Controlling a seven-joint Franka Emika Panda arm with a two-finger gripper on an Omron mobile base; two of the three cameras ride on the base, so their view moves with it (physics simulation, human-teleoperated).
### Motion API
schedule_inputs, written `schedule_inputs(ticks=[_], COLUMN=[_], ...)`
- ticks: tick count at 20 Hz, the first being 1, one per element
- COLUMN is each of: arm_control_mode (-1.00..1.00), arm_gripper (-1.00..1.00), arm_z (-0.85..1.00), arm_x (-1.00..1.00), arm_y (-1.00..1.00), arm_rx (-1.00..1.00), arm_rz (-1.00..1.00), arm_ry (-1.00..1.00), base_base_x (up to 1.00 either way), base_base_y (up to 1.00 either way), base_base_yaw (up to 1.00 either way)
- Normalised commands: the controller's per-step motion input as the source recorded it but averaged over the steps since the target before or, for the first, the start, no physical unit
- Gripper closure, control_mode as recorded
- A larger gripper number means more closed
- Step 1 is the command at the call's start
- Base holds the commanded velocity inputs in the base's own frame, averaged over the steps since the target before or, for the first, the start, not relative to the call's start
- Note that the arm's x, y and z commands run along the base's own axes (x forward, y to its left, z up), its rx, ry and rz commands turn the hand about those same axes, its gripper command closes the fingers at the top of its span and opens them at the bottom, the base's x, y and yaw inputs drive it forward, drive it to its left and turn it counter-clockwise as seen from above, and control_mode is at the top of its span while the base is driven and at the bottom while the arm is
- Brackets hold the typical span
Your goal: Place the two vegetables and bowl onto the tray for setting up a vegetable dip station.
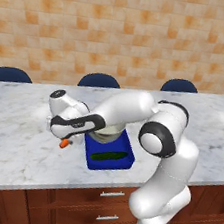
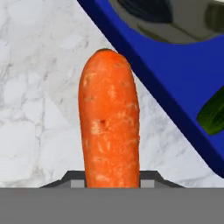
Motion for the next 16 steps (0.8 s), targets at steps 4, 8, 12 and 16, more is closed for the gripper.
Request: schedule_inputs(ticks=[4,8,12,16], arm_control_mode=[-1.0,-1.0,-1.0,-1.0], arm_gripper=[1.0,1.0,1.0,1.0], arm_z=[0.55,0.15,-0.05,-0.06], arm_x=[-0.34,-0.49,-0.16,0.0], arm_y=[-0.19,-0.17,-0.4,-0.53], arm_rx=[0.0,0.0,0.0,-0.01], arm_rz=[-0.28,-0.26,-0.3,-0.29], arm_ry=[-0.01,-0.01,-0.01,-0.01], base_base_x=[0.0,0.0,0.0,0.0], base_base_y=[0.0,0.0,0.0,0.0], base_base_yaw=[0.0,0.0,0.0,0.0])
